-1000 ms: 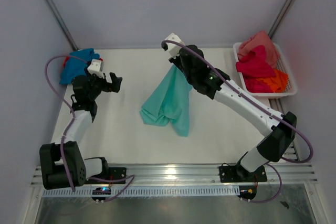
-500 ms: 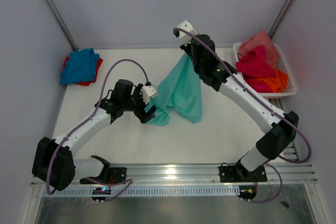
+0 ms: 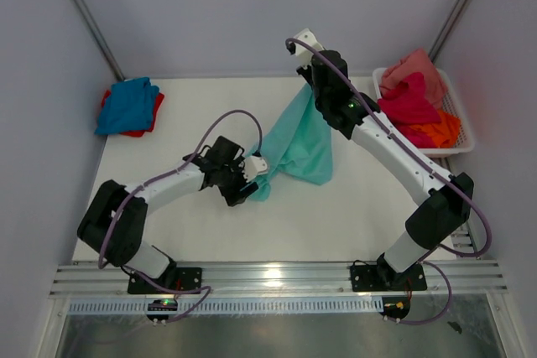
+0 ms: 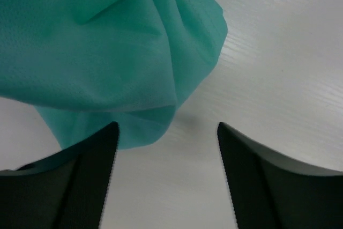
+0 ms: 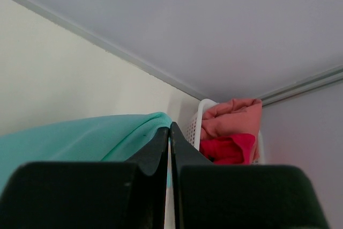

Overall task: Fold and stack the t-shirts
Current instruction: Flatten the tshirt out

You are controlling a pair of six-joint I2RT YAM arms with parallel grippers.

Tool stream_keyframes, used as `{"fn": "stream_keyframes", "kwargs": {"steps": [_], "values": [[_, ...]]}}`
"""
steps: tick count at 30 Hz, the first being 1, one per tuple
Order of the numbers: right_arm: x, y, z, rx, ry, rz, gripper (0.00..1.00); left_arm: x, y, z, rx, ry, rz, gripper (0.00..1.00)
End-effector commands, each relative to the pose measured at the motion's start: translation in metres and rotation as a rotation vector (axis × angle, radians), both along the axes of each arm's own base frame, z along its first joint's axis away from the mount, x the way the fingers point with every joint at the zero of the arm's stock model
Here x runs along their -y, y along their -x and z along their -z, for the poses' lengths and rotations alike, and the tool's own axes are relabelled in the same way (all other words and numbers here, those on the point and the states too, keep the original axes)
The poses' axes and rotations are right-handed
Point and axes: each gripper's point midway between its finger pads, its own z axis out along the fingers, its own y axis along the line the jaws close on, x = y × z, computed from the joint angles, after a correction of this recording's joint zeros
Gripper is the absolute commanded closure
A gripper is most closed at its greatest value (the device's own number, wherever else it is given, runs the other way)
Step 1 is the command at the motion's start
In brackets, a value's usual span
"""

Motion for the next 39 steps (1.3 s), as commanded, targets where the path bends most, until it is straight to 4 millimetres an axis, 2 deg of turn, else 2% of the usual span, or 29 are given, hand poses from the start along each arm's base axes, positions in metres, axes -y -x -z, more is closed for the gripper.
{"fn": "stream_keyframes", "kwargs": {"steps": [1,2,3,6,8,10,12,13,15,16,17,19,20,21,22,25,29,32,33,36,37,39], "values": [[0.001,-0.001,-0.026,0.071,-0.061,0.007,0.97,0.01,-0.022,0.008,0.035,-0.028,-0.018,0.41],[0.001,-0.001,-0.026,0.07,-0.063,0.006,0.97,0.009,-0.03,0.01,0.048,-0.051,-0.04,0.99],[0.002,-0.001,-0.025,0.066,-0.07,0.008,0.97,0.013,-0.031,0.022,0.018,-0.056,-0.052,1.0],[0.005,0.0,-0.017,0.042,-0.066,0.008,0.97,0.014,-0.035,0.032,0.001,-0.085,-0.071,1.0],[0.013,-0.001,-0.014,0.039,-0.058,0.031,0.97,0.013,-0.042,0.025,0.022,-0.09,-0.095,1.0],[0.023,-0.003,-0.008,0.039,-0.054,0.052,0.97,0.012,-0.05,-0.003,0.083,-0.075,-0.11,1.0],[0.043,-0.009,-0.005,0.041,-0.054,0.101,0.97,0.011,-0.058,-0.035,0.144,-0.05,-0.131,1.0],[0.051,-0.012,-0.004,0.044,-0.057,0.123,0.97,0.011,-0.063,-0.071,0.197,-0.018,-0.146,1.0],[0.074,-0.019,0.0,0.038,-0.057,0.186,0.97,0.002,-0.072,-0.113,0.257,0.006,-0.189,1.0],[0.08,-0.021,0.003,0.034,-0.061,0.202,0.97,-0.001,-0.073,-0.153,0.306,0.041,-0.206,1.0],[0.092,-0.024,0.007,0.028,-0.059,0.227,0.97,-0.007,-0.075,-0.173,0.331,0.054,-0.224,1.0],[0.101,-0.026,0.013,0.018,-0.056,0.245,0.97,-0.017,-0.079,-0.217,0.422,0.083,-0.264,1.0],[0.104,-0.026,0.021,0.005,-0.051,0.251,0.97,-0.023,-0.074,-0.236,0.463,0.102,-0.27,1.0],[0.112,-0.027,0.028,0.004,-0.035,0.267,0.97,-0.038,-0.071,-0.264,0.545,0.103,-0.316,1.0],[0.113,-0.027,0.032,0.0,-0.03,0.272,0.97,-0.041,-0.069,-0.273,0.565,0.109,-0.326,1.0],[0.114,-0.026,0.042,-0.013,-0.02,0.277,0.97,-0.05,-0.069,-0.275,0.579,0.084,-0.357,1.0],[0.119,-0.024,0.034,0.018,-0.019,0.297,0.97,-0.06,-0.069,-0.274,0.6,0.055,-0.391,1.0],[0.125,-0.018,0.021,0.043,-0.014,0.317,0.97,-0.063,-0.068,-0.279,0.627,0.059,-0.4,1.0],[0.126,-0.011,0.012,0.062,-0.028,0.314,0.97,-0.065,-0.065,-0.284,0.638,0.066,-0.396,1.0],[0.124,0.002,0.0,0.057,-0.06,0.274,0.97,-0.069,-0.057,-0.294,0.66,0.084,-0.393,1.0],[0.124,0.012,-0.014,0.078,-0.102,0.262,0.97,-0.07,-0.055,-0.297,0.663,0.088,-0.392,1.0],[0.121,0.027,-0.025,0.057,-0.126,0.219,0.97,-0.071,-0.049,-0.309,0.669,0.105,-0.385,1.0]]}}
